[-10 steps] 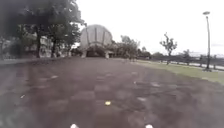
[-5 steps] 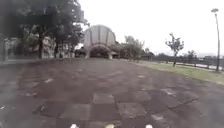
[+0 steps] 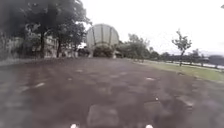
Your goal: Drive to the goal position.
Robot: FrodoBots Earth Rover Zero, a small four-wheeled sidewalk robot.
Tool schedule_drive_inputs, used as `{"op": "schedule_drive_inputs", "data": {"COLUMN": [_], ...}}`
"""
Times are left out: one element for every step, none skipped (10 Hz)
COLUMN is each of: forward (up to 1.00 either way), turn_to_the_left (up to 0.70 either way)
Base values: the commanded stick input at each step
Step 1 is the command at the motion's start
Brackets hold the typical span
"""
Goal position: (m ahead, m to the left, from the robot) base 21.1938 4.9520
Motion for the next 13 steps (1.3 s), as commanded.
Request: {"op": "schedule_drive_inputs", "data": {"forward": [0.98,0.98,0.98,0.98,0.98,0.98,0.98,0.98,0.98,0.98,0.98,0.98,0.98], "turn_to_the_left": [0.00,0.00,0.00,0.00,0.00,0.00,0.00,0.00,0.00,0.00,0.00,0.00,0.00]}}
